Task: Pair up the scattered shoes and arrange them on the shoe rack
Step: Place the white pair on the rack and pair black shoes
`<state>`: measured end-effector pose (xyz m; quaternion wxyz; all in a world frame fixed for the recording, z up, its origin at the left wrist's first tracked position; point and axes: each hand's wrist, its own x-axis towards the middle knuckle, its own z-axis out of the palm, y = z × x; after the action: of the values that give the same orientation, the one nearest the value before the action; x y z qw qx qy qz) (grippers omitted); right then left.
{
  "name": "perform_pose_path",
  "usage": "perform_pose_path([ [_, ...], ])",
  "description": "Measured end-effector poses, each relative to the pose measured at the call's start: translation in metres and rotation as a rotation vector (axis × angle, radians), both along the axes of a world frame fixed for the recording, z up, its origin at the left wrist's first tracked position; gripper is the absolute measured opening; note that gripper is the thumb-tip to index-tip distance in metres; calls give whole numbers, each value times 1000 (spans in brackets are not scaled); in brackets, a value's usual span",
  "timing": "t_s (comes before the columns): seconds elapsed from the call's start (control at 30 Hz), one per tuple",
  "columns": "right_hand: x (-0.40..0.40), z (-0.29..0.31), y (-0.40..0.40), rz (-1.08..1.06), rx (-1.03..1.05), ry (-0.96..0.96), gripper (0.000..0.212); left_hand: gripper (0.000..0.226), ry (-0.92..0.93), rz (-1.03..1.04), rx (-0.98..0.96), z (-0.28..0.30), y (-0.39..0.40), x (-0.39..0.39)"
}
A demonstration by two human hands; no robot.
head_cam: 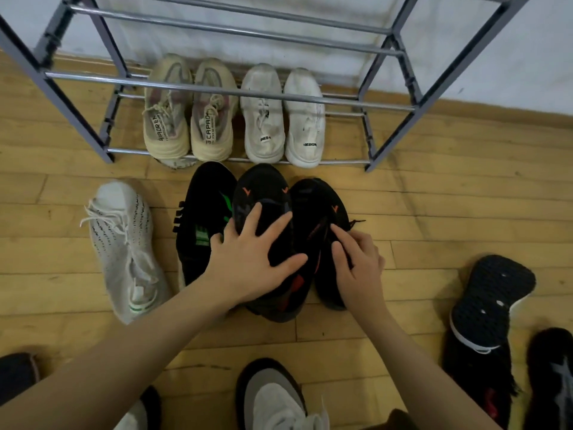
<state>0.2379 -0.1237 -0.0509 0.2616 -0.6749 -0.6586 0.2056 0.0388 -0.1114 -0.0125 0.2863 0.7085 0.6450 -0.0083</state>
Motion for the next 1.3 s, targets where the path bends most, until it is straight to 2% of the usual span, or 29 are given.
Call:
perform_pose_path([
  [0.07,15,-11,-9,-29,-87,-20,43,80,76,-31,-47,-3,-11,8],
  [0.17,28,-28,-20,2,-262,-143,43,80,103,-38,6,-6,-19,14],
  [0.37,19,-41,-25,129,-399,-263,76,70,-26,-5,148,-13,-16,6],
  [0.5,25,-46,-24,176,-362,-315,78,67,-12,13,198,-12,-21,4],
  [0.7,41,-57,-28,262,-198,-373,59,76,39,-9,260,-17,-34,11],
  [0.8,55,-58,-27,295,-186,-442,50,66,-5,-44,333,-22,-33,10],
  [1.03,52,-41,-34,195,-88,-396,46,51,-114,38,445,-21,-31,11],
  [1.2,54,-20,-39,121,-42,-410,40,43,-151,9,554,-12,-33,9],
  [1.3,51,-6,-45,43,-26,-360,36,45,-169,3,585,-4,-31,12],
])
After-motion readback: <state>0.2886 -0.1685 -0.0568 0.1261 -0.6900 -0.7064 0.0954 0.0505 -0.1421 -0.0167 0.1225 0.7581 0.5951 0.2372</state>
